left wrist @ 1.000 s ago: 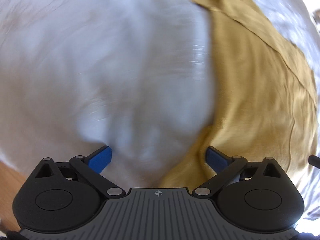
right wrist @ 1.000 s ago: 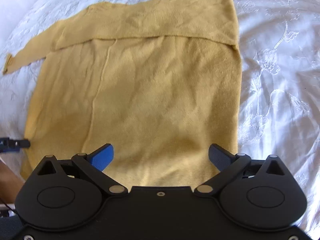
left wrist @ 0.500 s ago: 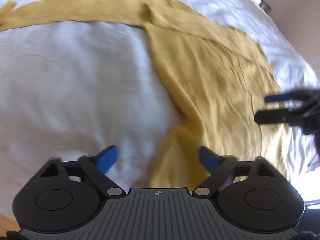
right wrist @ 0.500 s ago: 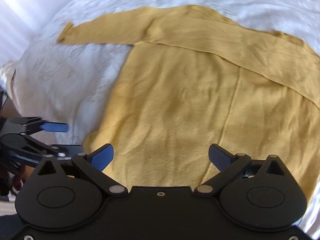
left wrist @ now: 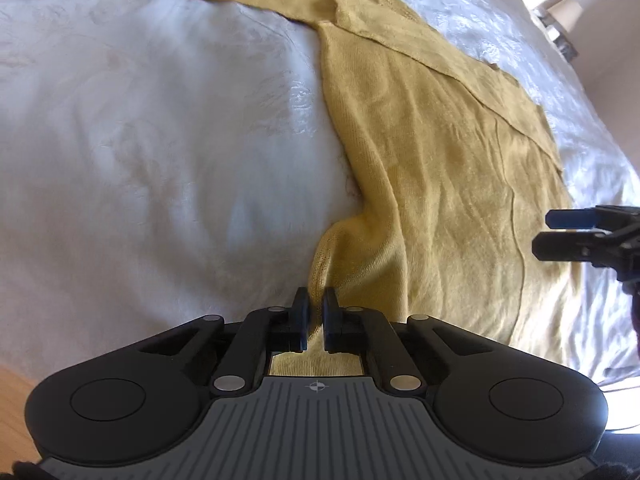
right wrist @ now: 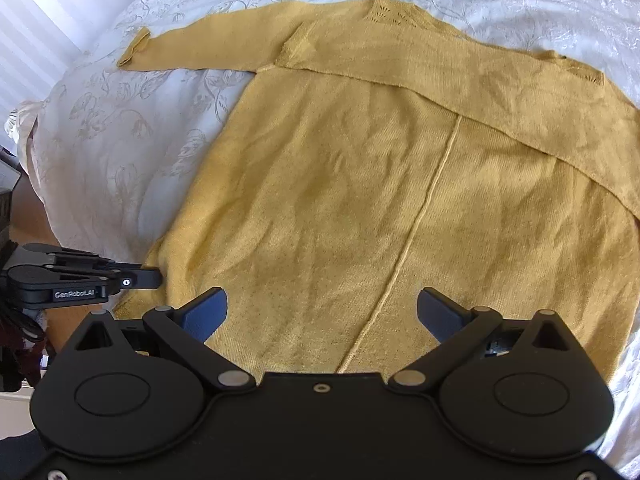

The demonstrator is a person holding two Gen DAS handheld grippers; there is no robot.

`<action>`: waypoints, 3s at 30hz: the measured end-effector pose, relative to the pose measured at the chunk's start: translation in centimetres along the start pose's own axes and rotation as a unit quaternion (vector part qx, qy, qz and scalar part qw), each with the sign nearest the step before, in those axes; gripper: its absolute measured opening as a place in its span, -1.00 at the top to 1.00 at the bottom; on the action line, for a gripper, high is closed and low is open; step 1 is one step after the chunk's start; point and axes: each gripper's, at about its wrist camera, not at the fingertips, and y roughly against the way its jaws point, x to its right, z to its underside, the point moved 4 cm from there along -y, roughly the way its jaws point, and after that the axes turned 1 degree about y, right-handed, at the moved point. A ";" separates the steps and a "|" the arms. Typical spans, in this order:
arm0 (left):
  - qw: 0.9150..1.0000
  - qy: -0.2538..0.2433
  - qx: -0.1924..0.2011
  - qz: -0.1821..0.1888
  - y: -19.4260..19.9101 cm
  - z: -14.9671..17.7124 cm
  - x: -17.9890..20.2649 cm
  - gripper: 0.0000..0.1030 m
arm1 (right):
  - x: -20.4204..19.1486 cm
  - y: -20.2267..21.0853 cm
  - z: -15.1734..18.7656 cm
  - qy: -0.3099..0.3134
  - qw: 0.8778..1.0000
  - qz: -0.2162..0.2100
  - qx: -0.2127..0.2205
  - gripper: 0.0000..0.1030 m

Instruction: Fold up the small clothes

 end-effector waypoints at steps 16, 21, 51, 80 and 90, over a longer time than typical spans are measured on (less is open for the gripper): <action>0.992 0.116 0.035 -0.037 2.1 -1.2 -3.3 -0.11 | -1.4 -1.4 -4.2 0.010 0.999 -0.015 0.028 -0.98; 0.992 0.097 0.067 -0.036 3.3 -5.0 -4.5 -0.17 | -4.1 -3.3 -7.0 0.015 0.999 -0.030 0.028 -0.98; 0.975 -0.014 0.117 -0.190 0.9 -29.3 -23.9 -0.86 | -5.8 -12.3 -9.5 -0.122 0.985 0.096 -0.072 -1.00; 0.971 0.145 0.133 -0.132 2.0 -29.6 -29.3 -0.10 | -6.4 -12.9 -10.7 -0.127 0.984 0.094 -0.082 -1.00; 0.967 0.145 0.176 -0.112 5.1 -29.1 -24.4 0.85 | -4.7 -10.6 -9.8 -0.113 0.991 0.049 -0.051 -0.99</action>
